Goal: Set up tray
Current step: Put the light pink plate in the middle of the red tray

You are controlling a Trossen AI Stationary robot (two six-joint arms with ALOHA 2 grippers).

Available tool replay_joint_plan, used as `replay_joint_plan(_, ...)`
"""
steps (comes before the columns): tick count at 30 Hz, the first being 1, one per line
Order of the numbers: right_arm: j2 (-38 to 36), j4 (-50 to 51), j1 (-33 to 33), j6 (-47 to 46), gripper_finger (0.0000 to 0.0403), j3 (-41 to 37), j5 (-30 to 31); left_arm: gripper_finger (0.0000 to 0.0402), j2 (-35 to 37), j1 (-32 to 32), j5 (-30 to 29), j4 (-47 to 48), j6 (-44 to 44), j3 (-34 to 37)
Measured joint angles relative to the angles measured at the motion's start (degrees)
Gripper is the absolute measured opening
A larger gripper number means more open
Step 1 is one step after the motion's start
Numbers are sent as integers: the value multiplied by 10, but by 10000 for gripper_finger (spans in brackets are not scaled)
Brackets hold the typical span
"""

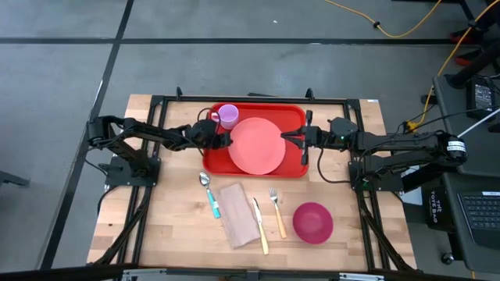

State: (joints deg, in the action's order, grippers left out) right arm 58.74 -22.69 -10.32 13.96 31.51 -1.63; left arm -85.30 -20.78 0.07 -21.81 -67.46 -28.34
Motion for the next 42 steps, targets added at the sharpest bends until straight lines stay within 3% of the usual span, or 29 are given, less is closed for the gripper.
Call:
replay_joint_plan(8,0,0,0,0,29,0,0,3,0,0,-43,22,-4,0)
replay_joint_plan(20,0,0,0,0,29,0,0,8,0,0,-45,22,27,0)
replay_joint_plan(36,0,0,0,0,29,0,0,61,0,0,-45,23,81,0)
replay_joint_plan(42,0,0,0,-2,29,0,0,82,0,0,-46,23,149,0)
